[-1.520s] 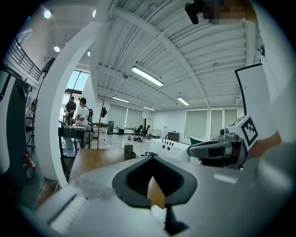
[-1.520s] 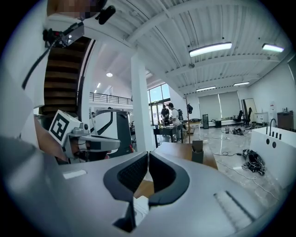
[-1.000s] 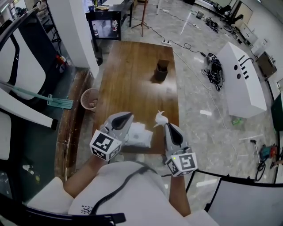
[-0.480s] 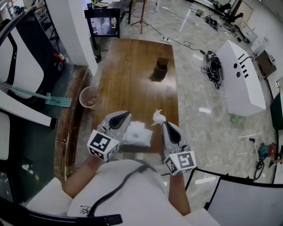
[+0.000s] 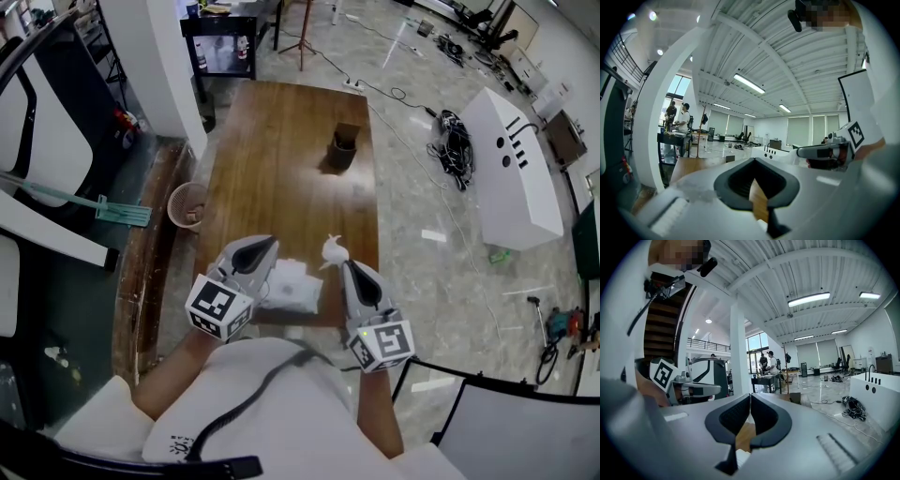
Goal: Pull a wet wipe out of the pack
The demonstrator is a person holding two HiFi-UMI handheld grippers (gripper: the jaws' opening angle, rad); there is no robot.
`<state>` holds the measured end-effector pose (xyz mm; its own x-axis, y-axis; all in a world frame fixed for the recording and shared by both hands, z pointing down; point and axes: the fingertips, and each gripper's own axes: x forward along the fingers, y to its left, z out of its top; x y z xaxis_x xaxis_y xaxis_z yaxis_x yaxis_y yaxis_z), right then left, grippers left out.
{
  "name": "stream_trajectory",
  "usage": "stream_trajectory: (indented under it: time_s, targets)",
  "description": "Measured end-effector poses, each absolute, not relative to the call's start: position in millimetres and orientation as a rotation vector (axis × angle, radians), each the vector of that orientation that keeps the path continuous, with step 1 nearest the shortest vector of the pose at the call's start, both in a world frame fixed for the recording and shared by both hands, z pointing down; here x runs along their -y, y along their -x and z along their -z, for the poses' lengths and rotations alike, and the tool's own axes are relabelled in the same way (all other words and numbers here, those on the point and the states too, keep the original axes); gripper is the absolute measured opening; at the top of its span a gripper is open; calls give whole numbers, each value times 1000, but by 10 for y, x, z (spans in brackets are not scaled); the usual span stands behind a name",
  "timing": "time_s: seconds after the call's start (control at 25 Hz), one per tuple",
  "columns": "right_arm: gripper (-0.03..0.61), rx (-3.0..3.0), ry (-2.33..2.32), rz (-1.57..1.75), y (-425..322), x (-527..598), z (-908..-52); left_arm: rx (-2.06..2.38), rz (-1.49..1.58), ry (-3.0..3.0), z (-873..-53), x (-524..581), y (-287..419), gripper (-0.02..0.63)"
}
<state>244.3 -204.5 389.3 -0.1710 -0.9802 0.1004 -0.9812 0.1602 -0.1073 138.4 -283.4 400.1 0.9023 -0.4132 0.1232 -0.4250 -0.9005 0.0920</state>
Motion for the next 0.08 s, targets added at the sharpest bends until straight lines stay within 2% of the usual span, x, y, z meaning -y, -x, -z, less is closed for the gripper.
stream_trajectory:
  time_s: [0.08]
  targets:
    - [15,2387,-2011,-230,-2448,2052,-3910,651,-151,-2948,-4004,2841,-1397,5]
